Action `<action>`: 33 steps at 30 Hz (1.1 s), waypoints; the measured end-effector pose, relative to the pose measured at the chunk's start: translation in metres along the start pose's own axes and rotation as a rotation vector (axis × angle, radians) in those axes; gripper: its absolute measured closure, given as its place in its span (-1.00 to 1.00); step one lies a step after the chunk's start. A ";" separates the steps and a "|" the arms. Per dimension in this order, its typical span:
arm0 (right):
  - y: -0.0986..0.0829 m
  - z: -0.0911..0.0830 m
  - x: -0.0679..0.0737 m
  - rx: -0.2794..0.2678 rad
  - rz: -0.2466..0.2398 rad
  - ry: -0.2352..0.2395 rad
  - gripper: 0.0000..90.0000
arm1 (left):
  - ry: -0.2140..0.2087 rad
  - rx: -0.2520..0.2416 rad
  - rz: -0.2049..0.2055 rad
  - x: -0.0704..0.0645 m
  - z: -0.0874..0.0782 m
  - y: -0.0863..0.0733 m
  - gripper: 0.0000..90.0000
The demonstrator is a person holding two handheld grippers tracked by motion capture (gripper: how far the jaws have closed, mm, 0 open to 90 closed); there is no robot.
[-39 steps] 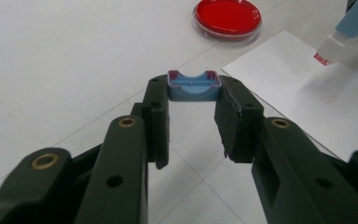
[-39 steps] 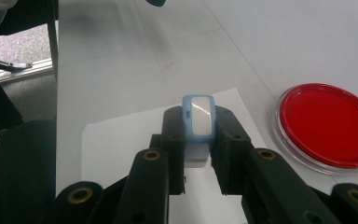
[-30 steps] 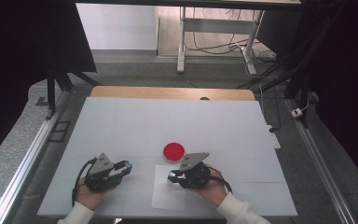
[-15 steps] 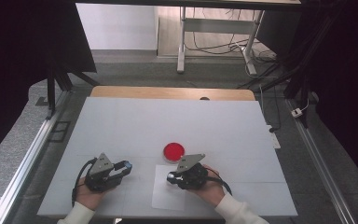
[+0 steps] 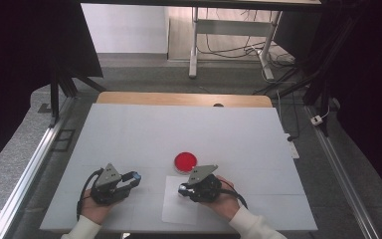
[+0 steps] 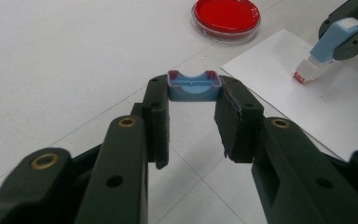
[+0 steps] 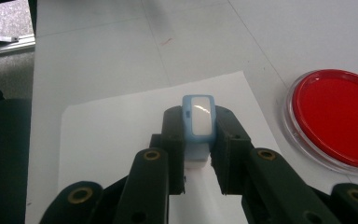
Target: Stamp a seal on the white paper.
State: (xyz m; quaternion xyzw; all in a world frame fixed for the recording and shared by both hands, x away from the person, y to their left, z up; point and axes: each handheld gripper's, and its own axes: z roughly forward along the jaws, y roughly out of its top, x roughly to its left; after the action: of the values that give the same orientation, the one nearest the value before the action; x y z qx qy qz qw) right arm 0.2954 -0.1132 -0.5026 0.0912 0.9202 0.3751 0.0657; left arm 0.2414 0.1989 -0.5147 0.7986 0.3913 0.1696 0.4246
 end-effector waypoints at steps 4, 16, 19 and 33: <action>0.000 0.000 0.000 0.003 -0.004 -0.005 0.67 | 0.000 0.000 0.000 0.000 0.000 0.000 0.45; 0.000 0.002 0.001 0.015 -0.017 -0.011 0.67 | -0.001 0.000 0.000 0.000 0.000 0.000 0.45; 0.001 0.002 0.001 0.026 -0.026 -0.013 0.67 | -0.002 0.001 0.000 0.000 0.000 0.000 0.45; 0.002 0.005 0.004 0.054 -0.031 -0.026 0.67 | -0.002 0.002 0.000 0.000 0.000 0.000 0.45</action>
State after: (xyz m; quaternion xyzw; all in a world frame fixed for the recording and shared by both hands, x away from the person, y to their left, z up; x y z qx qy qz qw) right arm 0.2931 -0.1073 -0.5051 0.0836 0.9303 0.3479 0.0808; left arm 0.2415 0.1987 -0.5146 0.7993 0.3910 0.1687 0.4241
